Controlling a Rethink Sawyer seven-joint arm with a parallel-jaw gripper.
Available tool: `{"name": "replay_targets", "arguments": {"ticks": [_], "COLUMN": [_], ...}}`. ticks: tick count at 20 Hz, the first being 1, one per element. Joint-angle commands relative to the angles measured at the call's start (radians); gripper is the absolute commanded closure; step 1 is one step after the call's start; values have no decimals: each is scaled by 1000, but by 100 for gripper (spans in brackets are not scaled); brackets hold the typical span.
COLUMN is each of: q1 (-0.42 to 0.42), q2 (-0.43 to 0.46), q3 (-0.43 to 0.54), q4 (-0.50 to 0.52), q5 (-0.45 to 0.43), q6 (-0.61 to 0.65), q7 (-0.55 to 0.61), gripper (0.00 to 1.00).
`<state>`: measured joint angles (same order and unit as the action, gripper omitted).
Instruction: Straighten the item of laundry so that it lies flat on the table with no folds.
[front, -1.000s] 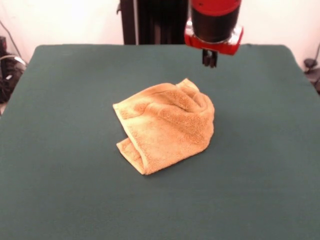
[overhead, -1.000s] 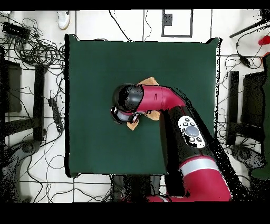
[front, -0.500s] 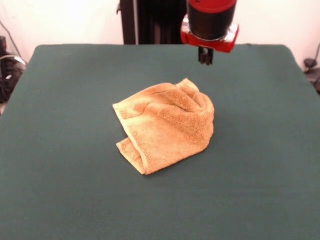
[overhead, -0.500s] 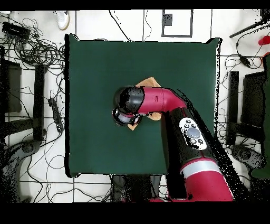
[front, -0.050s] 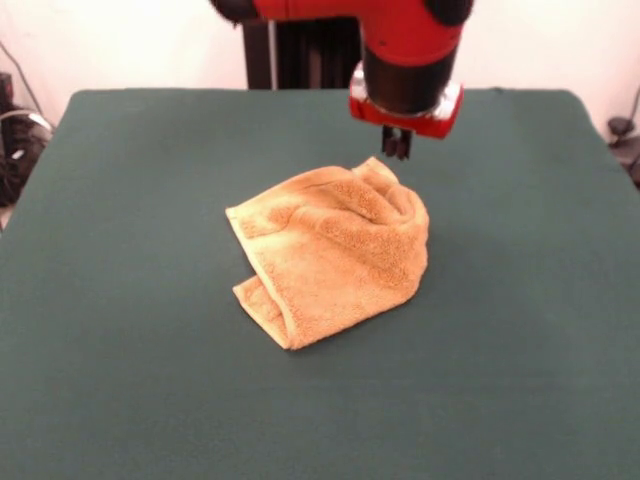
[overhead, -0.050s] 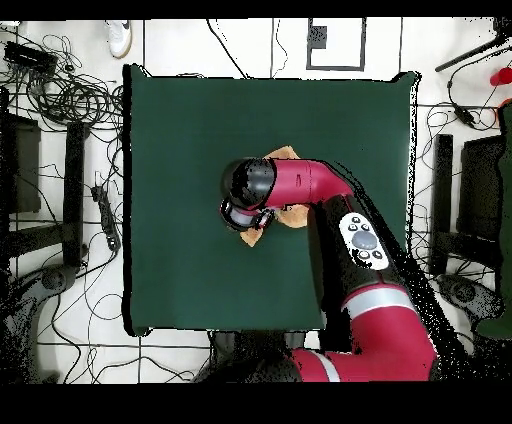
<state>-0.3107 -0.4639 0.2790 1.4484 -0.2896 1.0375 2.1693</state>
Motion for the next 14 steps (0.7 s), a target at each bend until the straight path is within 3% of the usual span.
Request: {"name": "replay_targets", "arguments": {"ticks": [1,14], "q1": [-22,-33], "q2": [181,193], "q3": [67,84], "q4": [-161,-154], "q5": [-41,-71], "q6": [-3,-45], "q7": [-159,-190], "gripper": [100,100]}}
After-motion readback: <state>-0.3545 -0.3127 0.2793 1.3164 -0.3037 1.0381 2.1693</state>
